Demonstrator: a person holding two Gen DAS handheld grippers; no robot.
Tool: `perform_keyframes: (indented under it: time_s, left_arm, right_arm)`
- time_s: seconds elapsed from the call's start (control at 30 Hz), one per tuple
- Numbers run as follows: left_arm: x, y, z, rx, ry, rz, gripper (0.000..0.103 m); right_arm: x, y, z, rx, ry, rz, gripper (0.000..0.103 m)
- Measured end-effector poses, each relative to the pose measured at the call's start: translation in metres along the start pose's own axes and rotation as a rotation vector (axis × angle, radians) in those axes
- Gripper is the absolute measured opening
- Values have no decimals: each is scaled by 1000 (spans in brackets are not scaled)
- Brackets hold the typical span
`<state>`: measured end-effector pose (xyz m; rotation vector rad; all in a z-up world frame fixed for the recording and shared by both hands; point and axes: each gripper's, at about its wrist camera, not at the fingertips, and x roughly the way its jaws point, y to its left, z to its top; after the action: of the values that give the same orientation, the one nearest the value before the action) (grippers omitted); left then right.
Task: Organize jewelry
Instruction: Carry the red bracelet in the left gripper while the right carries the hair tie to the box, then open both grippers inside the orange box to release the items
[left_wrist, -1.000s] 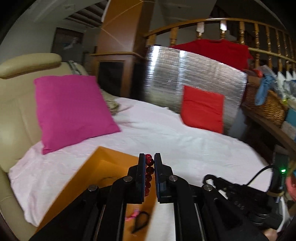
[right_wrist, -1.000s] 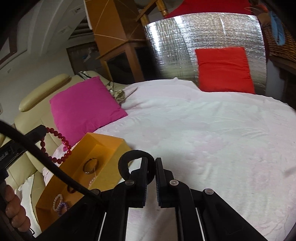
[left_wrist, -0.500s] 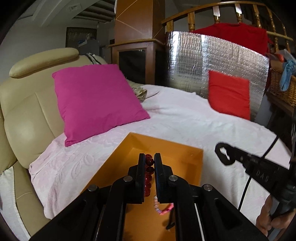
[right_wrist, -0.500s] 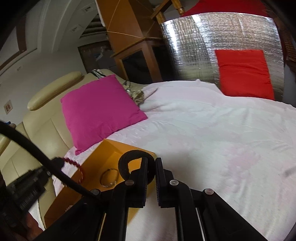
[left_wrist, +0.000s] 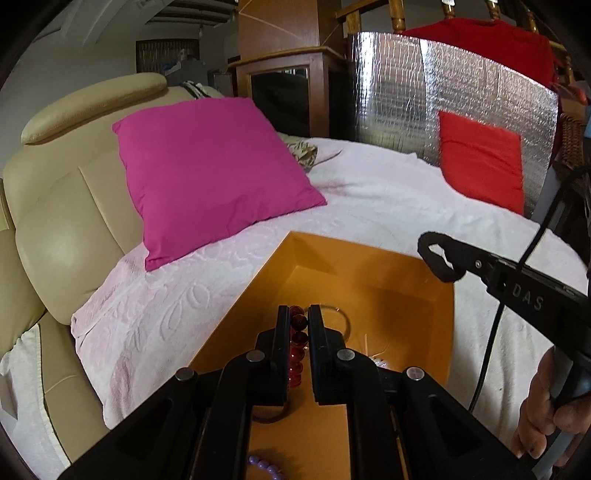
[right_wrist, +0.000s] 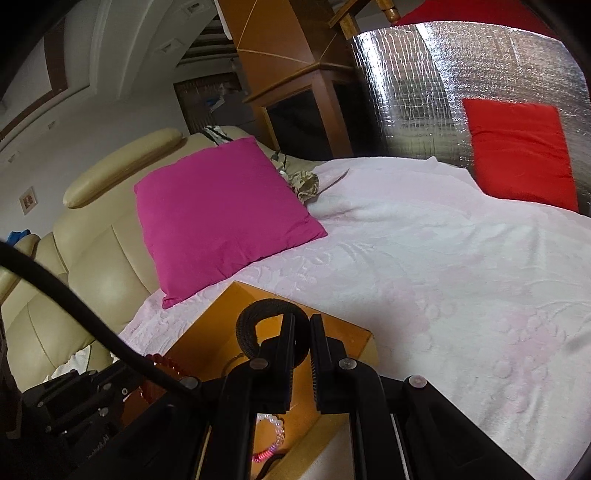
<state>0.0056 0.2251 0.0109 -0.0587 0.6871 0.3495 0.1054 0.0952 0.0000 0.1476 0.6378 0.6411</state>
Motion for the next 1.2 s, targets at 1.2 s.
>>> perform_keyframes:
  time_s: [1.2]
  left_arm:
    - [54,-7,-28,49,257,-94,10]
  right_arm:
    - [63,-13,-12,57,110,-73,10]
